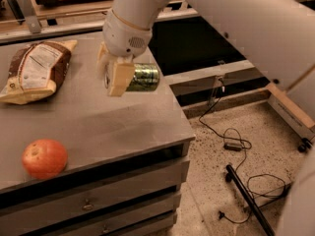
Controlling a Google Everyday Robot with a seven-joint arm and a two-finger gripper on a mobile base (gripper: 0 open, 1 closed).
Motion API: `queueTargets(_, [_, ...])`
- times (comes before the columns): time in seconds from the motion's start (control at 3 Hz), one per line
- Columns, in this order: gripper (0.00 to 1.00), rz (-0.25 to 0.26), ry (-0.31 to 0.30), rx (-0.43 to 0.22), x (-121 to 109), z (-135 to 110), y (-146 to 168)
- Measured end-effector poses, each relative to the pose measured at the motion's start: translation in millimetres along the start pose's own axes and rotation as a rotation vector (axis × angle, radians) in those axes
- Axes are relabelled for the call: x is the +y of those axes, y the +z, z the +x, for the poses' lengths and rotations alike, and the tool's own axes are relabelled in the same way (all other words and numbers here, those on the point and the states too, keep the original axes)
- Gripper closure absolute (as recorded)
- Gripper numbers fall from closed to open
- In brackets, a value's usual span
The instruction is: Place green can upright
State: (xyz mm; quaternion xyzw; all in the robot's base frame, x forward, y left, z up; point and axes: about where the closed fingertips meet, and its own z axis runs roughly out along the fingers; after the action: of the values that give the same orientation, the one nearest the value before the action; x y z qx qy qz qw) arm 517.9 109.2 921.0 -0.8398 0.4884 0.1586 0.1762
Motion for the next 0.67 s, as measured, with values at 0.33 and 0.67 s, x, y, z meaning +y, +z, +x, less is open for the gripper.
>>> queueTargets(0.33, [1.0, 0.045, 0.054, -0.079, 15.3, 16.2, -16.0])
queueTargets(0.67, [1.0, 0.048, 0.049, -0.092, 14.4, 15.5, -15.7])
